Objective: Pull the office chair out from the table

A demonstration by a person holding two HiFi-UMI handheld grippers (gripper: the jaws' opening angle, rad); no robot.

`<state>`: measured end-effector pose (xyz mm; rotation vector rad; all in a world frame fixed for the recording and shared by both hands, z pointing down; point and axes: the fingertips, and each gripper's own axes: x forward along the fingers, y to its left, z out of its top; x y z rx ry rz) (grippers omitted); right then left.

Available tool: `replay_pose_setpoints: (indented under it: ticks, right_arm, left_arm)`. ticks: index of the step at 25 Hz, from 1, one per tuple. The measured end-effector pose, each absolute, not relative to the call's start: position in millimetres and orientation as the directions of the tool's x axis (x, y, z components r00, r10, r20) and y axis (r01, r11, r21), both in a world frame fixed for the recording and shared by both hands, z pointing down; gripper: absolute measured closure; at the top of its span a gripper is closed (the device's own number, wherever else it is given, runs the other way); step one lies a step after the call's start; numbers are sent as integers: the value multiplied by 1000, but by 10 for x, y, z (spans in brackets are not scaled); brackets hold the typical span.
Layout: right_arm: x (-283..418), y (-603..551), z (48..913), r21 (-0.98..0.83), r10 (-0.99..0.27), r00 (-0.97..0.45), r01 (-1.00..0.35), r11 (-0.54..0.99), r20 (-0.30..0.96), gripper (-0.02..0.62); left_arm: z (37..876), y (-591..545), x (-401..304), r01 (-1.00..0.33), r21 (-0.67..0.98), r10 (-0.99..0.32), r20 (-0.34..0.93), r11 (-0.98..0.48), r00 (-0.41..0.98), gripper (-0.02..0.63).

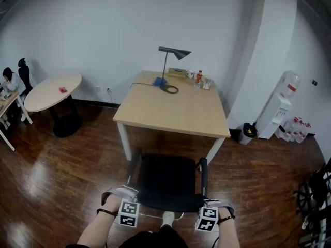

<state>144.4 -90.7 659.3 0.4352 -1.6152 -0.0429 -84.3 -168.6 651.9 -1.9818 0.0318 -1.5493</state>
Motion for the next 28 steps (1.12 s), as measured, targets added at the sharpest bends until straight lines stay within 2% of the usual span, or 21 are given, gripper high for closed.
replay_pose_setpoints:
  ticks: [21, 25, 28]
  right_arm:
    - [1240, -226, 6586, 288, -307, -34, -265, 920, 951, 528]
    - [1193, -103, 6524, 313, -344, -70, -277, 909, 936, 505]
    - [1184, -168, 6321, 417, -460, -123, -264, 870, 880, 472]
  left_arm:
    - [6534, -1042, -1035, 344, -466, -378, 878, -815, 293, 557]
    - [6545, -882, -1073, 312, -457, -381, 883, -833, 275, 554]
    - [6446, -929, -1061, 278, -490, -423, 866, -827, 266, 463]
